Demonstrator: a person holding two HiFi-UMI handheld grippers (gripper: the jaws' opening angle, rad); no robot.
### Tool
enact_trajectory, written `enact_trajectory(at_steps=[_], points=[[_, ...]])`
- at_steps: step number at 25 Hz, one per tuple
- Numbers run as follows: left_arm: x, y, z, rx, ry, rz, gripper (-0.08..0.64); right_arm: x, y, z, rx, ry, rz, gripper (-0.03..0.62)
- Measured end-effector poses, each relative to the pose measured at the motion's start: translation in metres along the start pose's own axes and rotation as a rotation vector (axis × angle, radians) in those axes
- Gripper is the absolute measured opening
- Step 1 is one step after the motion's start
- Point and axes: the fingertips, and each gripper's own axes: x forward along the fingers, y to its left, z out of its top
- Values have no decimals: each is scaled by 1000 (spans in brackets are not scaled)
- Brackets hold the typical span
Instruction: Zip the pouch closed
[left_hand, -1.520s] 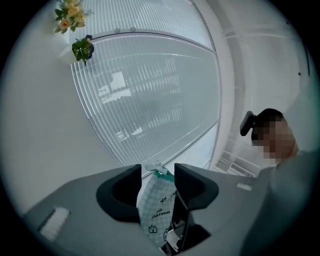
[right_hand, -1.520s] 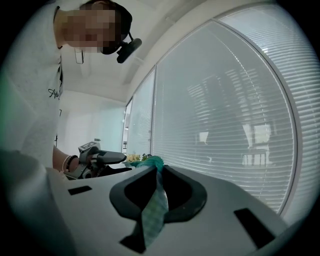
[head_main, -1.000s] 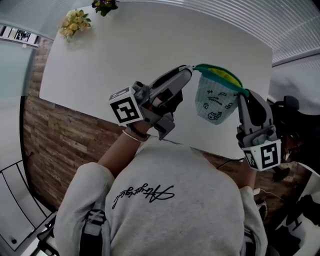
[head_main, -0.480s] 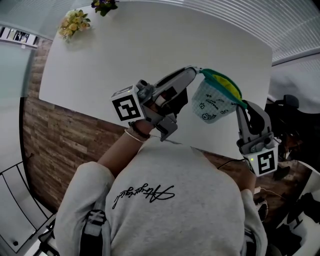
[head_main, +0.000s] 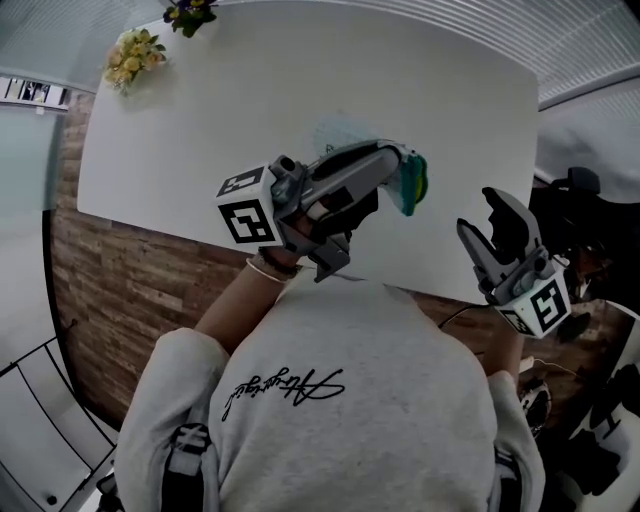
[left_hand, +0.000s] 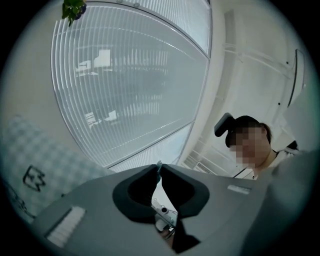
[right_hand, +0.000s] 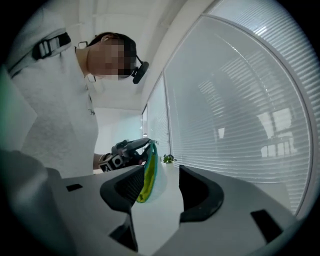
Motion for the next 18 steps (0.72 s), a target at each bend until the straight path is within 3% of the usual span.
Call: enact_trajectory(at_steps=[4,7,14,18], points=[[-2,4,-7,42,39,22,31,10,-9,26,10,-57,-23,113],[-6,8,-13,83,64,46,31,34,-13,29,42,2,-50,60],[-11,16,-21,155,70,62,31,66,-4,18,528,53,64,76],[-10,16,-24,205,86,54,31,71,2,13,623,108,141,86]])
